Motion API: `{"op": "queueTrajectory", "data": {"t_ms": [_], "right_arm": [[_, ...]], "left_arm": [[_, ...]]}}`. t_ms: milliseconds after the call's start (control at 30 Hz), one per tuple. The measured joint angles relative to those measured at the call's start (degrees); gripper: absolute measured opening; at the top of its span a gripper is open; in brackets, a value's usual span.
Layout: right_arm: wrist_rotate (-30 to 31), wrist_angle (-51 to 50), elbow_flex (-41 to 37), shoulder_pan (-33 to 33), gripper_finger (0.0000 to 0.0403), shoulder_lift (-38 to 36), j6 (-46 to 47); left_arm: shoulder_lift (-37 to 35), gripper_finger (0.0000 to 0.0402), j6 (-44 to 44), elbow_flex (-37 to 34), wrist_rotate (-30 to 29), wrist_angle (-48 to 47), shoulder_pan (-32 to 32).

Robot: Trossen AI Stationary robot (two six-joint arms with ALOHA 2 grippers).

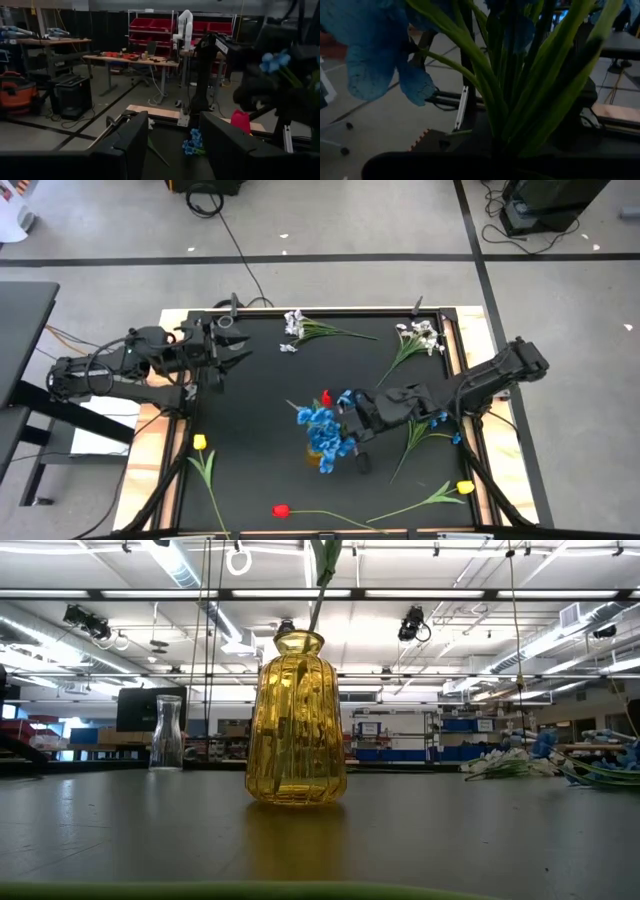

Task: Sort flowers into vase by color
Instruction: Put the left blue flowers into the yellow vase

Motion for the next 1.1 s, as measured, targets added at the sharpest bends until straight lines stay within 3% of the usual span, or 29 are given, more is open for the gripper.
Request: {"op": "queueTrajectory", "data": {"t_ms": [233, 867, 1100], "right_arm": [[3.3, 0.0, -0.6, -1.6, 0.0017, 3.9, 0.9], [6.9, 9.4, -10.1, -1.0, 0.0017, 3.7, 0.3], [11.3, 5.9, -10.5, -1.2, 0.0056, 4.1, 0.6]], "left_arm": [[0.0, 0.0183, 0.0, 0.0, 0.0, 0.2, 0.0], [0.0, 0.0183, 0.0, 0.0, 0.0, 0.2, 0.0], [0.0, 0.0183, 0.0, 0.0, 0.0, 0.2, 0.0]]}}
